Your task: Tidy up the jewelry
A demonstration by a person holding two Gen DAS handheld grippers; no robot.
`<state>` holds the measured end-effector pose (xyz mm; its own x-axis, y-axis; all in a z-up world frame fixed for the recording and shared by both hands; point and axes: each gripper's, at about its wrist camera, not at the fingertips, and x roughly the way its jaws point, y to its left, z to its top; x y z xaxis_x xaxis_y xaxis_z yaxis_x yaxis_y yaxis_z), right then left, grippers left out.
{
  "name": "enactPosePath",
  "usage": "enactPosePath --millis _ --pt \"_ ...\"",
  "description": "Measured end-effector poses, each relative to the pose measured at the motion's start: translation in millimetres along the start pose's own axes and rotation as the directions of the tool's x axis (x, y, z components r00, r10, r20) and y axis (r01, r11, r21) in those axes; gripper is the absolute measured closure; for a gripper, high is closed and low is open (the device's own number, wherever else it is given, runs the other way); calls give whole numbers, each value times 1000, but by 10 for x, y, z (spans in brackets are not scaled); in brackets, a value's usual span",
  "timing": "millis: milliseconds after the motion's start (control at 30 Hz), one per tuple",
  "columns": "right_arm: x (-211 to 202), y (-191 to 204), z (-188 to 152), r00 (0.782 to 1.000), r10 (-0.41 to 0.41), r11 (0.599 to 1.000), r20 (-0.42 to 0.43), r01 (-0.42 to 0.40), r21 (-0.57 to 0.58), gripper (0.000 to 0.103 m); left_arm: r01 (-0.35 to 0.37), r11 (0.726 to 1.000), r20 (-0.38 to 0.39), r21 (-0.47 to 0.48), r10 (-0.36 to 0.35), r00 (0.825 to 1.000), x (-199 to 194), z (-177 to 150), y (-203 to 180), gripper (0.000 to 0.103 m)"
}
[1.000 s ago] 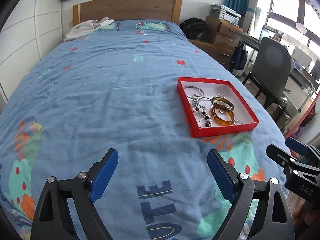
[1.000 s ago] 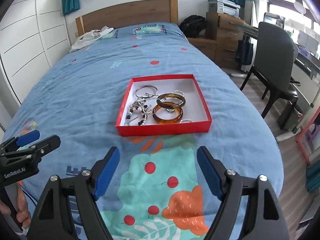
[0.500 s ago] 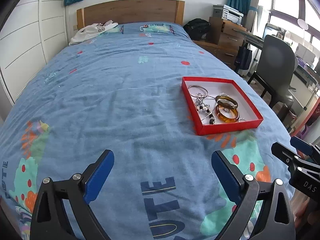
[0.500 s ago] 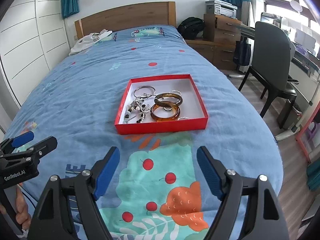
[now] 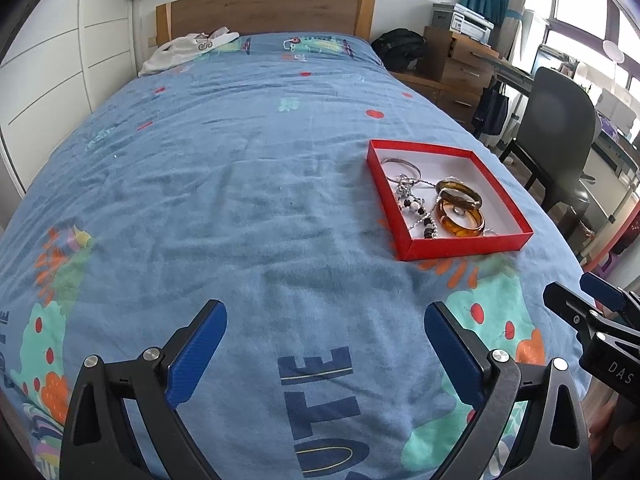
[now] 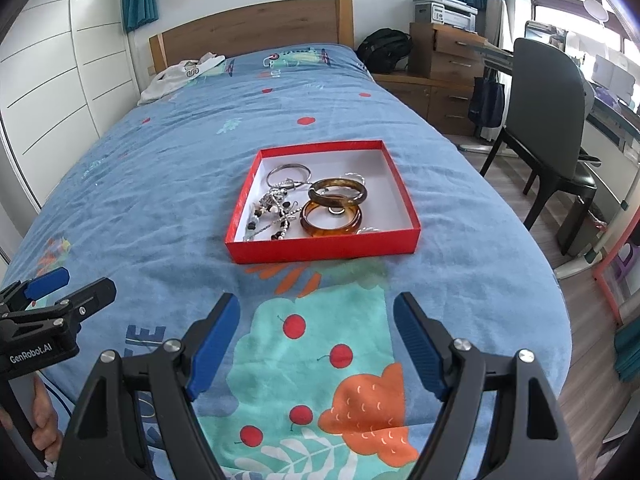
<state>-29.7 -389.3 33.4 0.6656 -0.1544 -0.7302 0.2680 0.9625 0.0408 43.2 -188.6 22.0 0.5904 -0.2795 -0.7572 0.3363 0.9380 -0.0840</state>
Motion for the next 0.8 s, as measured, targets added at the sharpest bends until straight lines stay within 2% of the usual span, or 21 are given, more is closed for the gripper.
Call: enactPosePath --millis 800 --pt "154 -41 -46 999 -3 1000 -34 4 10 24 10 1000 -30 3 -10 999 101 -44 -14 5"
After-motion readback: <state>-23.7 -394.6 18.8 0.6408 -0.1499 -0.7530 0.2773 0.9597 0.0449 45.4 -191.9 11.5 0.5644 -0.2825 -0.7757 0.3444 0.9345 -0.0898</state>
